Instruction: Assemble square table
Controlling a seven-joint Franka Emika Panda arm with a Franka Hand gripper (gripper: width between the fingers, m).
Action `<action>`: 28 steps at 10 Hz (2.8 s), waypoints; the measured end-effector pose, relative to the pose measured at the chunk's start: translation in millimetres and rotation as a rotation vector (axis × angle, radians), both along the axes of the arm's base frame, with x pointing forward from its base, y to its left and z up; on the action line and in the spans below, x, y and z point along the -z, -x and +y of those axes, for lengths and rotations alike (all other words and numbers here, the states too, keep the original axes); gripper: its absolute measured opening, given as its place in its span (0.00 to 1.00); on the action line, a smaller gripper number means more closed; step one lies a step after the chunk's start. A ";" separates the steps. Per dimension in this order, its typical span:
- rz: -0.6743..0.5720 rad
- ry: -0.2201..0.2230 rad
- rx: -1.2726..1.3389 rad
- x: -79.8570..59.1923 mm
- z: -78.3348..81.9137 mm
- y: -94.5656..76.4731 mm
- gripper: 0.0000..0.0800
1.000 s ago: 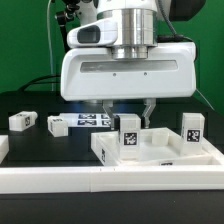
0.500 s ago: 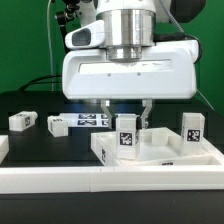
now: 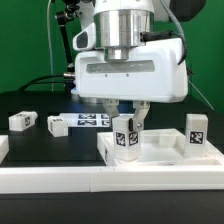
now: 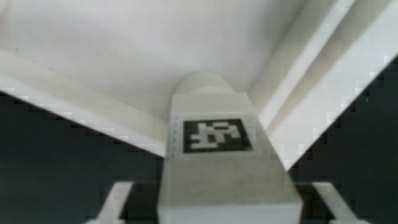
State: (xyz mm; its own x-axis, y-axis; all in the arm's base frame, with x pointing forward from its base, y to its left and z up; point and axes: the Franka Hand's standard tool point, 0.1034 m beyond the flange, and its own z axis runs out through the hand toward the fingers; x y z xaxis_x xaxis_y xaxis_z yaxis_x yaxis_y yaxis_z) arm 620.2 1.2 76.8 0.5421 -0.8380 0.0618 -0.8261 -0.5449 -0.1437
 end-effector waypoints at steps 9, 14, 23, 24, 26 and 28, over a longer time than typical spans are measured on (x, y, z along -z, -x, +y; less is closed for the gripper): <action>0.040 -0.147 0.653 1.0 9.1 0.6 0.36; 0.044 -0.131 0.526 1.9 16.5 1.3 0.76; 0.004 0.017 -0.238 -0.9 19.2 -3.4 0.81; 0.000 0.032 -0.329 -0.9 18.2 -3.5 0.81; -0.005 0.056 -0.479 -0.2 15.8 -2.7 0.81; -0.010 0.078 -0.620 0.2 13.5 -2.4 0.81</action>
Offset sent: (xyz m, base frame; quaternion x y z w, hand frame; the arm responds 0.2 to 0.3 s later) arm 0.0008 0.0023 -0.0023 -0.0257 0.0015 0.2478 0.9685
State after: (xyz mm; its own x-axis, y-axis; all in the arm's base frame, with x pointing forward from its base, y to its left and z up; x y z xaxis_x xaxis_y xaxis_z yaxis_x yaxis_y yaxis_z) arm 622.6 14.7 76.6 0.9251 -0.3609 0.1178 -0.3520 -0.9317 -0.0901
